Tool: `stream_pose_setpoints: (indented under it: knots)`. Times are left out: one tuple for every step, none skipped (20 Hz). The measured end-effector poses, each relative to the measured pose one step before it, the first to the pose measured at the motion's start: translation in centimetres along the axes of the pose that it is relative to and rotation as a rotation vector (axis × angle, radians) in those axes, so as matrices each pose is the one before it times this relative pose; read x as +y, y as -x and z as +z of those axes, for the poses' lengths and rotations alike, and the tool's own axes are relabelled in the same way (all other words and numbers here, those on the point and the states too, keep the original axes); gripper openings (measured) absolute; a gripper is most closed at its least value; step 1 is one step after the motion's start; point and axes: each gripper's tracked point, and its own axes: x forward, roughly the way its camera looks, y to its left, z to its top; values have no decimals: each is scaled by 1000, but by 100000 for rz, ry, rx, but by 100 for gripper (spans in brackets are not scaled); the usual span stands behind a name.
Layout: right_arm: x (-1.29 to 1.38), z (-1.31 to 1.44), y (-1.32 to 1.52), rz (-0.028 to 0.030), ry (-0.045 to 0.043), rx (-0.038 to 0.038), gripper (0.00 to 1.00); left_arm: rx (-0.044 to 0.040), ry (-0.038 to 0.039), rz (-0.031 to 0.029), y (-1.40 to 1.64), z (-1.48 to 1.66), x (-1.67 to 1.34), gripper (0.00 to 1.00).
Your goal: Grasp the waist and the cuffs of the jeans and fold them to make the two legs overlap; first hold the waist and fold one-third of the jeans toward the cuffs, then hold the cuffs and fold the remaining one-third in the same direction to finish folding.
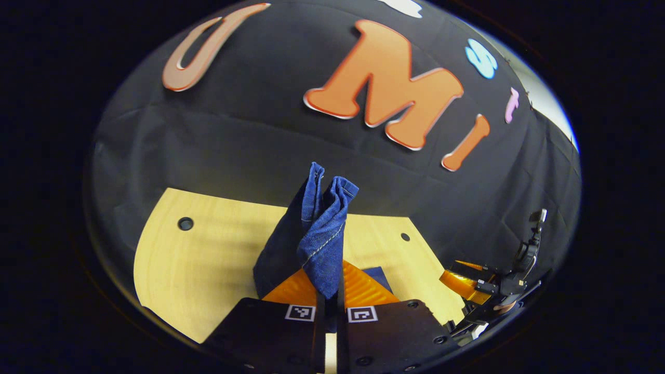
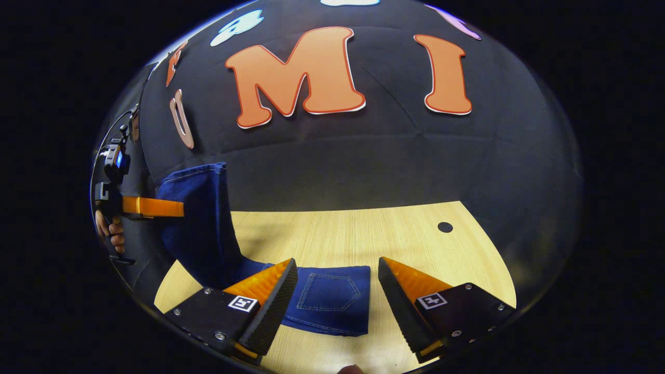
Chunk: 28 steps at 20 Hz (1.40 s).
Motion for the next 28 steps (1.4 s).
stream_pose_setpoints:
  knots:
    - [-537, 36, 30, 54, -384, -283, 96, 2645, -1440, -1360, -775, -626, -911, 8]
    - [-692, 56, 48, -810, -611, -65, 96, 1629, -365, -921, -670, -530, -419, 8]
    - [-637, 62, 177, -224, -756, -337, 96, 1116, 170, -1130, -553, -364, -568, 8]
    - [-592, 94, 53, -408, -741, -456, 96, 834, -706, -637, -724, -727, -351, 8]
    - [-647, 148, 66, -549, -667, -488, 96, 1112, -158, 6, -624, -514, -403, 8]
    - [-565, 26, 57, -24, -582, -109, 96, 1428, -525, -428, -670, -667, -619, 8]
    - [-659, -47, 69, -785, -575, 25, 96, 1257, -553, -187, -593, -487, -467, 8]
    - [-462, -18, 36, 157, -497, -88, 96, 1569, -849, -364, -512, -536, -486, 8]
    - [-281, -60, 144, -669, -302, 228, 96, 1143, -1090, 13, -497, -434, -492, 8]
    - [-197, 77, -122, 89, -355, -201, 96, 1388, -1440, -49, -442, -408, -546, 8]
    - [-258, 187, -64, -373, -290, -111, 96, 948, -1779, 365, -672, -307, -552, 8]
    - [-331, 156, 13, -26, -284, -374, 96, 1133, -1837, 609, -631, -37, -397, 8]
    - [-113, 113, -105, 105, -125, -187, 96, 994, -1612, 1009, -626, -215, -535, 8]
    - [-400, 30, 118, -245, -68, -100, 96, 1377, -1877, 1284, -673, -380, -838, 9]
    - [-175, 10, 70, 167, -92, -12, 96, 2032, -2095, 1562, -809, -457, -696, 9]
    - [-362, -45, 55, -411, -228, 143, 96, 1599, -2144, 1423, -915, -449, -783, 9]
    - [-264, 93, -28, 414, -424, -9, 96, 1930, -1481, 842, -844, -460, -837, 10]
    - [-326, 24, 0, -264, -243, 144, 96, 1817, -1767, 228, -623, -631, -812, 9]
    - [-292, -28, 59, 17, -89, -119, 96, 1161, -1108, -1438, -720, -369, -1114, 10]
    - [-357, 20, 85, -355, -43, 55, 96, 713, -921, -2241, -564, -110, -1247, 17]
    - [-401, 5, 97, -279, -135, -34, 96, 346, -1362, -953, -429, -110, -1123, 24]
    - [-316, 87, 98, -62, -343, -208, 96, 816, -1493, -1054, -2, -515, -627, 20]
    - [-329, 75, 41, -575, -312, -127, 96, -49, -1330, -1164, -84, -164, -693, 29]
    - [-207, 106, 142, 82, -144, -490, 96, -945, -1094, -1393, 110, 116, -548, 40]
    - [-284, 150, 12, -1069, 208, -288, 96, -748, -1331, -427, 363, 205, -392, 51]
    - [-150, 82, 104, -265, 668, -658, 96, -1267, -1429, -1229, 573, 316, -666, 45]
    - [-90, 74, 46, -481, 435, -337, 96, -1741, -1964, 1084, 774, 417, -23, 53]
    - [256, 150, 18, 398, 42, -349, 96, -1859, -1539, 1083, 514, 376, 86, 61]
